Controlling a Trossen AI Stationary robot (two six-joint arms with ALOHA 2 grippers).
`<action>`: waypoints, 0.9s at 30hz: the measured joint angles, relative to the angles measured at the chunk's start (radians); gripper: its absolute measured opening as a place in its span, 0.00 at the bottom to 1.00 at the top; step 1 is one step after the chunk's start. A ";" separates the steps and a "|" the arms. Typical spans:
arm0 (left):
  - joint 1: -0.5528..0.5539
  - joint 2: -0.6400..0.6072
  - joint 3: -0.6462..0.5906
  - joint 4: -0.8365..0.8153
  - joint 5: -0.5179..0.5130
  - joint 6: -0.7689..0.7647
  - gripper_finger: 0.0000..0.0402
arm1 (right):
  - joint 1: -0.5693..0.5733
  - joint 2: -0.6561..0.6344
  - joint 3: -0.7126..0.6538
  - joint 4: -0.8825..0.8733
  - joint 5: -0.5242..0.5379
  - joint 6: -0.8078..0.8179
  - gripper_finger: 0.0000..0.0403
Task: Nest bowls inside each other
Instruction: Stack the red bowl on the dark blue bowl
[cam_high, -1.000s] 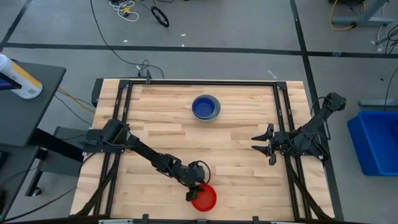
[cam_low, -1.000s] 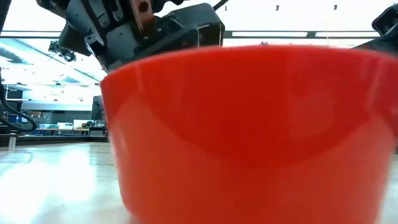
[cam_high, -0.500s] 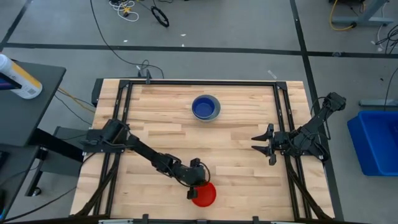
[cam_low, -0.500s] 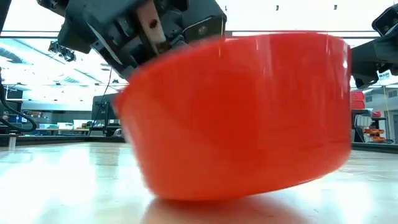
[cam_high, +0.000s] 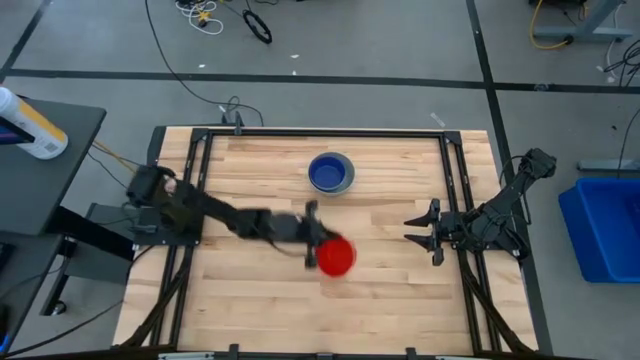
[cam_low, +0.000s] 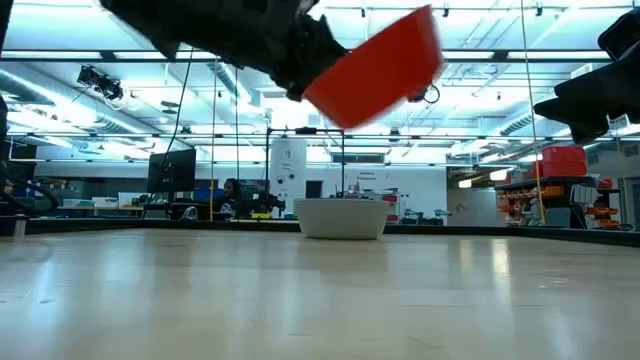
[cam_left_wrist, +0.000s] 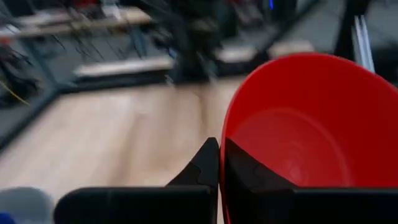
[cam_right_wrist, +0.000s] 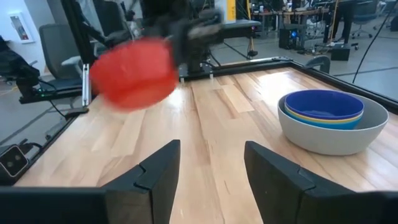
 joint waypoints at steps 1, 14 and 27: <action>0.037 -0.029 -0.037 0.042 0.024 0.008 0.01 | 0.000 0.001 0.000 -0.002 0.005 0.000 0.47; 0.519 -0.055 -0.098 0.118 0.362 -0.006 0.01 | -0.001 0.003 0.000 0.003 0.040 -0.007 0.46; 0.718 0.000 0.071 -0.189 0.440 0.030 0.01 | -0.001 0.003 0.000 0.003 0.052 -0.008 0.47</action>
